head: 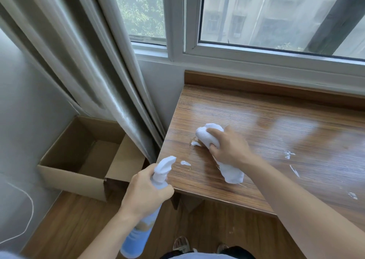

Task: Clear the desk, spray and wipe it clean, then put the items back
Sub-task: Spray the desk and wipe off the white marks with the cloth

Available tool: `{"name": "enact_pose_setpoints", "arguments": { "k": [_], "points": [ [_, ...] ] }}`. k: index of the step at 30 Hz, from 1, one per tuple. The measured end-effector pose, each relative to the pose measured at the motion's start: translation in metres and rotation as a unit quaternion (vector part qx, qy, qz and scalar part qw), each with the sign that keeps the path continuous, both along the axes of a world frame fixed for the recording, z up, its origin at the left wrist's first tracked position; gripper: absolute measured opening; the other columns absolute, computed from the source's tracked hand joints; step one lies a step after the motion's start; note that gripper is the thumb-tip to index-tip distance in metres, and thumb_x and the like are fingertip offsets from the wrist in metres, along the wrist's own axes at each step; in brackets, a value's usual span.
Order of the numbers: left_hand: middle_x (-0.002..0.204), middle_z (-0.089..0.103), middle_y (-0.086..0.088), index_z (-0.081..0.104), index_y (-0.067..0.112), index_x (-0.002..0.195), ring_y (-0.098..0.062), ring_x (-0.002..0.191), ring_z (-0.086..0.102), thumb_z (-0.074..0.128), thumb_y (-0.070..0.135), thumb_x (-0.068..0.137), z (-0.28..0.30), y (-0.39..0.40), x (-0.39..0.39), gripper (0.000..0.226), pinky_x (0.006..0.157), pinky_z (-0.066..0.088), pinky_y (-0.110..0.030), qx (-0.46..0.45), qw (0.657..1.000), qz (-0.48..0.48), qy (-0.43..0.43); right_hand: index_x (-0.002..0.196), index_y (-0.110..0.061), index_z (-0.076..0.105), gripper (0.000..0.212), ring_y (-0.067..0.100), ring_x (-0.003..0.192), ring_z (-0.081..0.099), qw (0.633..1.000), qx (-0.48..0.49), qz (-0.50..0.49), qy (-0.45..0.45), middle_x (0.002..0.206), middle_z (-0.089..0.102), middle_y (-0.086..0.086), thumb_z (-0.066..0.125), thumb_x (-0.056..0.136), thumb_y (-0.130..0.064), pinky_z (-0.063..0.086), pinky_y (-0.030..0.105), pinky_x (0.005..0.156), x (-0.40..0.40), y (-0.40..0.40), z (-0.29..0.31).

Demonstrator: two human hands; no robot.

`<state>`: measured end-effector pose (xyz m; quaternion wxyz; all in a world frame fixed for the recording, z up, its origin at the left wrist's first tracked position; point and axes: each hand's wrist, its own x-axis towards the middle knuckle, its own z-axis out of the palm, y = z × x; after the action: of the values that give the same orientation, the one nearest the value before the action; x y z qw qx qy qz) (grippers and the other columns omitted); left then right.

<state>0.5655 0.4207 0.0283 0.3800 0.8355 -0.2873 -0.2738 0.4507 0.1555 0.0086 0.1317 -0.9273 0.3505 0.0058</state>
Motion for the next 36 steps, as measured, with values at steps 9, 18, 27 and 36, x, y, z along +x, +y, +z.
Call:
{"name": "enact_pose_setpoints", "arguments": {
  "k": [9,18,27,36],
  "points": [
    [0.076,0.066,0.004,0.065,0.027,0.082,-0.008,0.065,0.054,0.076,0.02,0.071,-0.016,0.008,-0.009,0.018,0.064,0.048,-0.026,0.028,1.0,0.009,0.009,0.142,-0.043,0.045,0.049,0.027,0.084,0.051,1.0,0.007,0.017,-0.011,0.105,0.043,0.003,0.054,0.095,-0.043,0.044,0.035,0.07,-0.001,0.0,-0.003],
    [0.079,0.068,0.002,0.067,0.023,0.087,-0.013,0.071,0.061,0.076,0.024,0.069,-0.02,0.012,-0.017,0.021,0.07,0.057,-0.038,-0.02,1.0,0.004,0.018,0.142,-0.044,0.047,0.049,0.029,0.082,0.052,1.0,-0.006,0.012,-0.02,0.103,0.047,0.004,0.055,0.094,-0.043,0.043,0.035,0.069,-0.01,-0.022,0.003],
    [0.101,0.074,0.003,0.073,0.019,0.103,-0.02,0.098,0.072,0.077,0.009,0.074,0.047,-0.014,0.025,0.031,0.083,0.06,-0.033,-0.268,0.961,0.056,-0.046,0.137,-0.036,0.051,0.043,0.031,0.088,0.053,0.994,-0.06,0.093,0.012,0.103,0.047,0.008,0.053,0.094,-0.036,0.042,0.036,0.065,0.032,-0.042,-0.009],
    [0.1,0.074,0.0,0.071,0.005,0.114,-0.013,0.091,0.071,0.076,0.019,0.077,0.022,-0.079,0.042,0.04,0.086,0.054,-0.022,-0.351,0.913,0.129,-0.163,0.137,-0.037,0.049,0.047,0.029,0.091,0.059,0.988,-0.111,0.098,0.042,0.112,0.052,0.007,0.051,0.094,-0.054,0.04,0.034,0.064,0.056,-0.05,-0.03]
  ]
}}
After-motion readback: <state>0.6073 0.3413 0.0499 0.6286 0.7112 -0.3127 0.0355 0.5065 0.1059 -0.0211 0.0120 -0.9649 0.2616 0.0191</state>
